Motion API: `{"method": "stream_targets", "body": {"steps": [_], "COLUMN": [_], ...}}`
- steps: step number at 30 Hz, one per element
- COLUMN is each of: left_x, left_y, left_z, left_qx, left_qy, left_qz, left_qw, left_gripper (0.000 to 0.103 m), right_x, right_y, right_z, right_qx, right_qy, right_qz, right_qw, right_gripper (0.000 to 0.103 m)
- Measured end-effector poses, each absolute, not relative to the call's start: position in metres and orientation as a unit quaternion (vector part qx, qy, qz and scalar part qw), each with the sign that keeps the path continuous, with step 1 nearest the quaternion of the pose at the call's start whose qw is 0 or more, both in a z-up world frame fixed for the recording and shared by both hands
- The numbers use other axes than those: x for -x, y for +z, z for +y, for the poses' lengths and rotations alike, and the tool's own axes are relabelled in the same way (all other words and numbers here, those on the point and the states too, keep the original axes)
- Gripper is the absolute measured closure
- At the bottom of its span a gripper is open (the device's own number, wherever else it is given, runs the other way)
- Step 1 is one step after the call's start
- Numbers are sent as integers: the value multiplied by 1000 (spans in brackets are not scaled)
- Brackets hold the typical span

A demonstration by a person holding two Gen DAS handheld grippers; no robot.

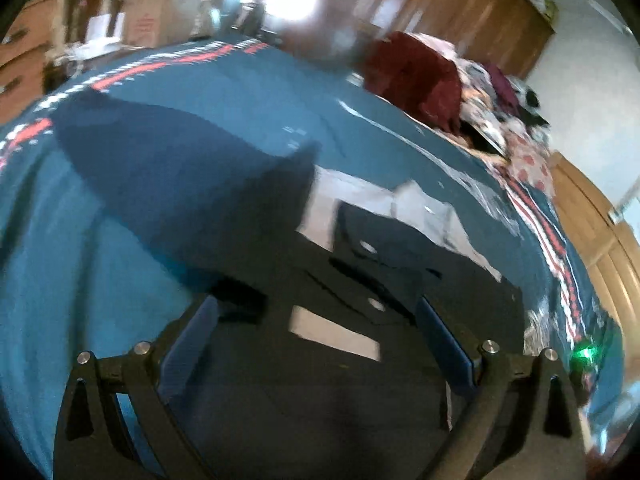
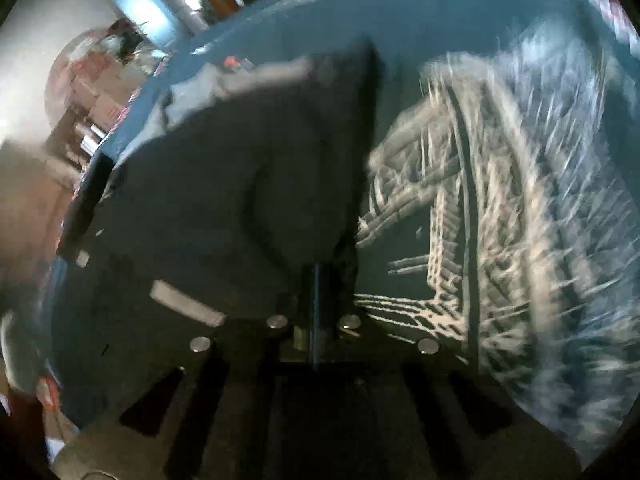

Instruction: Fold large clothes

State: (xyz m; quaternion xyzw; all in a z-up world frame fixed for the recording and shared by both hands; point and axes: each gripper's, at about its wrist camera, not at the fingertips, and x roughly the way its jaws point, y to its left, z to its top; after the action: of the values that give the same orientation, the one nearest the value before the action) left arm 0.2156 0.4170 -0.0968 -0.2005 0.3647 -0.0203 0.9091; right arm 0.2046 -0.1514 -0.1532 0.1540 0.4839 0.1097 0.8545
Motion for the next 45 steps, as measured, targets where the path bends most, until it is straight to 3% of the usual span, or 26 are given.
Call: {"method": "stream_targets", "body": {"steps": [3,5,7,8,10,12,14,20,30,33,35,36,38,41,45], "left_x": [-208,-205,-201,-199,-195,-193,-197,-260,-360,-377,-384,-384,-387,-389,-375], "left_y": [-93,-96,-99,-103,-111,-116,-125,-151,-179,-180,-178,-174,-149,-86,-10], "left_z": [454,481,501,511,536,565,593,634,693,703,705,703,677,592,431], "left_qx": [199,213,234,248,268,282,306,311,309,308,317,317,314,284,251], "left_qy": [21,52,65,70,88,110,116,92,161,158,123,109,56,-74,-283], "left_qz": [357,357,355,357,358,354,355,396,378,369,366,364,348,304,241], "left_qw": [912,908,903,898,890,885,876,859,858,862,866,869,882,906,894], "left_gripper": [3,3,3,3,3,3,3,4,13,33,77,89,95,96,96], "right_x": [-218,-248,-286,-286,-283,-269,-252,-202,-180,-180,-181,-181,-181,-184,-186], "right_y": [-118,-133,-185,-191,-172,-151,-134,-112,-110,-107,-109,-110,-111,-109,-98], "right_z": [-150,-148,-140,-144,-135,-132,-128,-113,-70,-66,-66,-67,-69,-71,-80], "right_qx": [-155,-142,-124,-128,-106,-112,-125,-169,-177,-176,-184,-192,-210,-235,-293], "right_qy": [146,133,116,115,97,104,112,115,120,117,111,109,112,123,145], "right_qz": [419,439,522,524,510,477,452,426,433,428,427,426,420,410,378], "right_qw": [883,877,836,834,848,866,876,881,876,879,878,877,876,873,866], "right_gripper": [88,88,89,91,84,46,28,27,28,28,28,30,33,36,36]}}
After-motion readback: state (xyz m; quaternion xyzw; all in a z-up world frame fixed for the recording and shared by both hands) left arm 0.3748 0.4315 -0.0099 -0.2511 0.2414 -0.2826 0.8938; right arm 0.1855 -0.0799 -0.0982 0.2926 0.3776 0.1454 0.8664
